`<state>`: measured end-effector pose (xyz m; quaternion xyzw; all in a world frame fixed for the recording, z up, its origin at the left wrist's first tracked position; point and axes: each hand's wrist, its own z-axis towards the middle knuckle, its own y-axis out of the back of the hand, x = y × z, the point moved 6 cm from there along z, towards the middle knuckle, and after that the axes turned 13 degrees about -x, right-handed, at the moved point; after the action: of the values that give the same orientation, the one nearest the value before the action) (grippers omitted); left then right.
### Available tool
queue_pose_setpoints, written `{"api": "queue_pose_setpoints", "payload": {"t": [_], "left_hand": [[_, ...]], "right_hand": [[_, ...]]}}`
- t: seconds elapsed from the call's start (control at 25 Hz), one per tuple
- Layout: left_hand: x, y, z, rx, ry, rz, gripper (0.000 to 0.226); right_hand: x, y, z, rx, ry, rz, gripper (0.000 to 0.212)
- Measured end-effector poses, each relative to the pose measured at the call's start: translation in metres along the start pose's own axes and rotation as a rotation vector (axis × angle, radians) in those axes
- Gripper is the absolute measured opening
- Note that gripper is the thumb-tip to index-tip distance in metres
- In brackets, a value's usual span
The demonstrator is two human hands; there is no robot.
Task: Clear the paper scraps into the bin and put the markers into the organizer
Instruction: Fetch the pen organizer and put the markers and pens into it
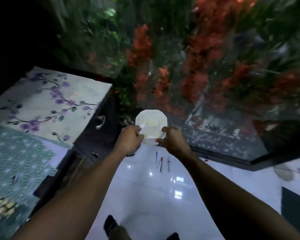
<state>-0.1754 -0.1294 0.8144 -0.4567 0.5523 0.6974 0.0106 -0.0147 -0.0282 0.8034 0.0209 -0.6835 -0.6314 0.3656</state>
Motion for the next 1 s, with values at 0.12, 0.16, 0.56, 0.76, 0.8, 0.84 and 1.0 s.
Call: {"api": "queue_pose_setpoints", "payload": {"t": [0.12, 0.16, 0.56, 0.76, 0.8, 0.84, 1.0], "left_hand": [[-0.044, -0.064, -0.015, 0.117, -0.028, -0.004, 0.012], [-0.052, -0.083, -0.018, 0.146, -0.04, 0.0, 0.011], [-0.006, -0.322, -0.02, 0.528, -0.151, 0.104, 0.027], [0.063, -0.456, 0.002, 0.589, -0.245, 0.161, 0.039], [0.078, -0.485, 0.005, 0.604, -0.266, 0.175, 0.043], [0.091, -0.513, 0.008, 0.617, -0.285, 0.183, 0.045], [0.144, -0.626, 0.016, 0.641, -0.381, 0.226, 0.044]], "right_hand": [[-0.075, 0.02, -0.024, -0.027, -0.098, -0.031, 0.044], [-0.093, 0.021, -0.031, -0.038, -0.123, -0.032, 0.043], [-0.272, -0.107, -0.089, -0.036, -0.532, -0.002, 0.04], [-0.363, -0.225, -0.083, -0.081, -0.605, 0.006, 0.039], [-0.382, -0.249, -0.084, -0.088, -0.605, -0.005, 0.037], [-0.403, -0.272, -0.086, -0.096, -0.609, -0.017, 0.035], [-0.486, -0.37, -0.095, -0.128, -0.627, -0.035, 0.035]]}}
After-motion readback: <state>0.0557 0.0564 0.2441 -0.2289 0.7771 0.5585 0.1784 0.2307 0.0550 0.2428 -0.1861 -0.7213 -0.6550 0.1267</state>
